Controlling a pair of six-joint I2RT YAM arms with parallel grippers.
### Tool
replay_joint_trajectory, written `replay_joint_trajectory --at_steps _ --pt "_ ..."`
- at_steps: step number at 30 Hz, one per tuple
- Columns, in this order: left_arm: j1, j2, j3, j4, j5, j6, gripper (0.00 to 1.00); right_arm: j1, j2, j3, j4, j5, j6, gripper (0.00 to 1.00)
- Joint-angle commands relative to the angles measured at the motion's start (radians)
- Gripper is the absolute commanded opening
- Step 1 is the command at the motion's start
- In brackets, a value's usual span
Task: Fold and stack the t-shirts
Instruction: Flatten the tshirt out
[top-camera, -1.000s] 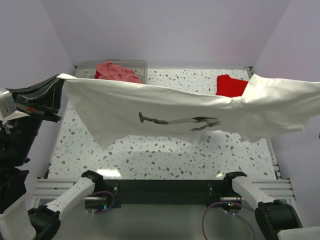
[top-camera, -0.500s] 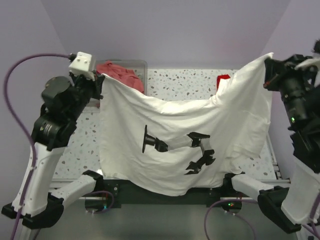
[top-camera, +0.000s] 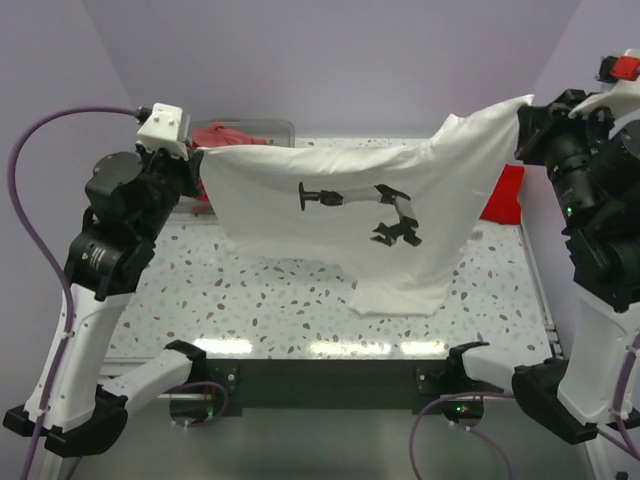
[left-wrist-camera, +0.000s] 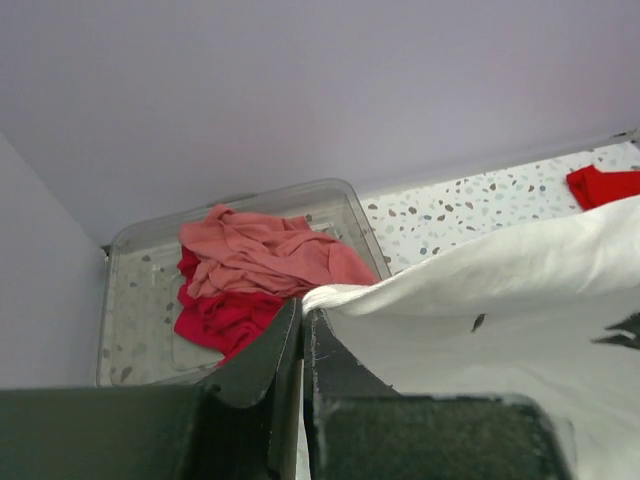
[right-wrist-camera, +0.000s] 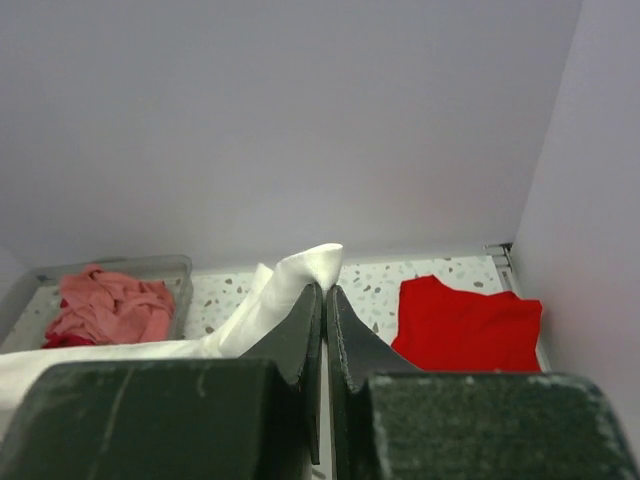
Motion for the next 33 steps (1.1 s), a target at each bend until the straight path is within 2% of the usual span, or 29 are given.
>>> replay_joint_trajectory --at_steps 1,7,11,14,18,25,28,33 --pt "0.008 -0.079 0.061 0.043 0.054 0.034 0.0 0.003 -0.066 0.079 0.037 -0.016 -0.016 0.0" --pt "0.008 -0.132 0.172 -0.042 0.102 0.025 0.0 0.003 -0.092 0.228 -0.028 -0.036 -0.004 0.0" --pt "0.008 -0.143 0.302 -0.108 0.137 0.016 0.0 0.005 -0.114 0.332 -0.046 -0.045 0.004 0.0" --pt "0.008 -0.136 0.374 -0.144 0.166 0.011 0.0 0.005 -0.131 0.351 -0.043 -0.042 0.012 0.0" --pt "0.006 -0.133 0.39 -0.152 0.181 0.008 0.0 0.029 -0.16 0.341 -0.02 -0.027 0.015 0.0" --pt "0.008 -0.103 0.232 -0.079 0.146 -0.038 0.0 0.108 -0.143 0.222 0.042 0.079 -0.042 0.0" --pt "0.008 -0.081 0.099 -0.027 0.094 -0.041 0.0 0.109 -0.128 0.113 0.09 0.093 -0.06 0.0" --pt "0.008 0.001 -0.082 0.087 0.002 -0.047 0.0 0.109 -0.088 -0.175 0.248 0.137 -0.082 0.0"
